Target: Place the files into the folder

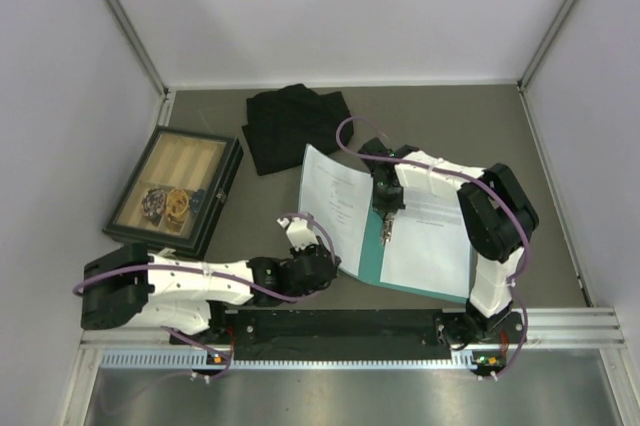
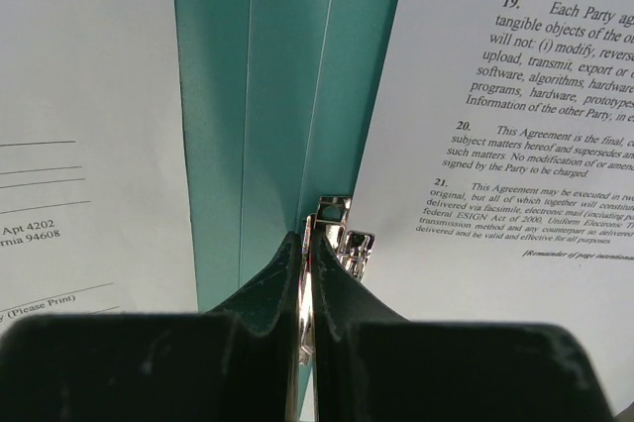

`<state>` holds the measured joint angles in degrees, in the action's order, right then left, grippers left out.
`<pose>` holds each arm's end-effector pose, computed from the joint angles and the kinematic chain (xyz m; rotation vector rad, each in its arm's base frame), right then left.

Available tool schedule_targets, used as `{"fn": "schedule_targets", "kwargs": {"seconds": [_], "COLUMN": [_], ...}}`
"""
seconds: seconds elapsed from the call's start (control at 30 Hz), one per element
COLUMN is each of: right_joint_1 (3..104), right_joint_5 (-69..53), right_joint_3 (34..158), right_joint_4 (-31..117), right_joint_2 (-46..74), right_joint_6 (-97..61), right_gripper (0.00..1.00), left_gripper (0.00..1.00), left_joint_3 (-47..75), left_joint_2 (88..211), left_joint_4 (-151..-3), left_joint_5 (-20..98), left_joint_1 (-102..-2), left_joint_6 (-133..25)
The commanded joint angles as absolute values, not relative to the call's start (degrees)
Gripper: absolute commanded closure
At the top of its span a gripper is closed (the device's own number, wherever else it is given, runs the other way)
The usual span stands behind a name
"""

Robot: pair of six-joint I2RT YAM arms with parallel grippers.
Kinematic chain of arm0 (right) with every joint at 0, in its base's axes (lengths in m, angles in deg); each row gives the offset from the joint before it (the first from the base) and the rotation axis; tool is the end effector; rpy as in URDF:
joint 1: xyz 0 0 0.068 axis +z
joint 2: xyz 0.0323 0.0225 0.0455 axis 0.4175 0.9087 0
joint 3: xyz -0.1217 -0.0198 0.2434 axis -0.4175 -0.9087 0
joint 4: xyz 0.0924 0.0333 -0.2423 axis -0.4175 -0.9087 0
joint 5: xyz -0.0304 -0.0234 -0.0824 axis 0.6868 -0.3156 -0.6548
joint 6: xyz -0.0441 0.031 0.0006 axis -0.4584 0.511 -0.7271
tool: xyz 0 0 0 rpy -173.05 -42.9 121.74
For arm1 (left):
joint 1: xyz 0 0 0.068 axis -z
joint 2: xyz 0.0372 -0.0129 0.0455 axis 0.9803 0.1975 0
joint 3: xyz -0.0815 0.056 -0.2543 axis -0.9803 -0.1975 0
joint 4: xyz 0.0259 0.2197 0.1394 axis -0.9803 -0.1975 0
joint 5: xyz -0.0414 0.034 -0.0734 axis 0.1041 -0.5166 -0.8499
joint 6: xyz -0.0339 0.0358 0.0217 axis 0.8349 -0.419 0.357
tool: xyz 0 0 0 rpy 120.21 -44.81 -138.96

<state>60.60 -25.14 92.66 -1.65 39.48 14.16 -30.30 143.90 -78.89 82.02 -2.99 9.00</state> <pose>0.2882 0.2018 0.1700 0.1014 2.8943 -0.0229 0.0763 -0.2162 0.1753 -0.2950 2.2410 -0.7993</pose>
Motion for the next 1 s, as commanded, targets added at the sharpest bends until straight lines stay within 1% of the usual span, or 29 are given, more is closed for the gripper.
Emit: {"fn": "schedule_targets", "kwargs": {"seconds": [0.0, 0.07, 0.2, 0.27, 0.33, 0.37, 0.4, 0.43, 0.47, 0.53, 0.57, 0.63, 0.67, 0.73, 0.77, 0.97], "right_joint_1": [61.33, 61.59, 61.86, 61.94, 61.94, 61.77, 61.68, 60.90, 60.46, 59.14, 58.70, 57.73, 57.55, 57.38, 57.37, 57.11], "right_joint_5": [-18.39, -17.78, -13.83, -12.33, -12.58, -12.85, -13.03, -13.20, -12.94, -12.76, -12.59, -13.63, -14.16, -15.66, -17.32, -22.17], "right_joint_3": [93.99, 95.22, 100.22, 102.08, 104.89, 105.51, 106.38, 106.31, 106.04, 103.94, 102.98, 100.86, 100.25, 100.42, 101.37, 107.52], "right_joint_4": [2.57, 3.19, 4.87, 4.17, 2.33, 0.58, -0.22, -0.84, -1.19, -1.37, -1.29, -1.90, -2.34, -4.70, -5.84, -10.69], "right_joint_2": [37.83, 38.80, 41.26, 41.70, 40.92, 40.48, 39.86, 39.08, 37.07, 34.42, 31.62, 28.89, 27.48, 23.87, 22.82, 16.40], "right_joint_6": [11.83, 11.57, 12.00, 12.01, 12.27, 12.27, 12.36, 12.79, 12.80, 12.62, 12.36, 12.09, 12.01, 11.92, 12.09, 15.78], "right_gripper": [1.00, 1.00, 1.00, 1.00, 0.91, 0.86, 0.75, 0.69, 0.58, 0.44, 0.31, 0.19, 0.11, 0.03, 0.01, 0.01], "left_gripper": [1.00, 1.00, 1.00, 1.00, 1.00, 1.00, 1.00, 1.00, 1.00, 1.00, 1.00, 1.00, 1.00, 1.00, 1.00, 1.00], "left_joint_3": [-23.58, -21.29, -19.79, -19.61, -19.44, -19.44, -19.35, -19.00, -18.65, -17.51, -17.24, -16.37, -16.01, -14.61, -14.08, -10.48], "left_joint_2": [146.73, 147.79, 148.58, 148.14, 147.70, 147.62, 147.61, 147.88, 148.05, 148.75, 149.02, 149.81, 150.07, 151.12, 151.65, 156.22], "left_joint_4": [-87.95, -91.05, -97.55, -98.19, -99.24, -98.63, -98.45, -98.71, -99.15, -100.55, -100.56, -100.65, -100.74, -100.65, -100.56, -102.23], "left_joint_5": [87.60, 92.86, 98.77, 101.75, 103.43, 103.96, 104.75, 105.10, 105.63, 106.86, 107.30, 107.92, 108.09, 107.57, 107.48, 106.87], "left_joint_1": [-0.83, 0.84, 1.46, 1.46, 1.46, 1.46, 1.46, 1.46, 1.46, 1.55, 1.55, 1.46, 1.46, 1.46, 1.46, 1.55], "left_joint_6": [2.85, 2.14, -0.76, -4.16, -6.03, -10.04, -11.65, -13.05, -15.24, -16.14, -17.97, -19.48, -20.53, -21.41, -22.03, -22.82]}}
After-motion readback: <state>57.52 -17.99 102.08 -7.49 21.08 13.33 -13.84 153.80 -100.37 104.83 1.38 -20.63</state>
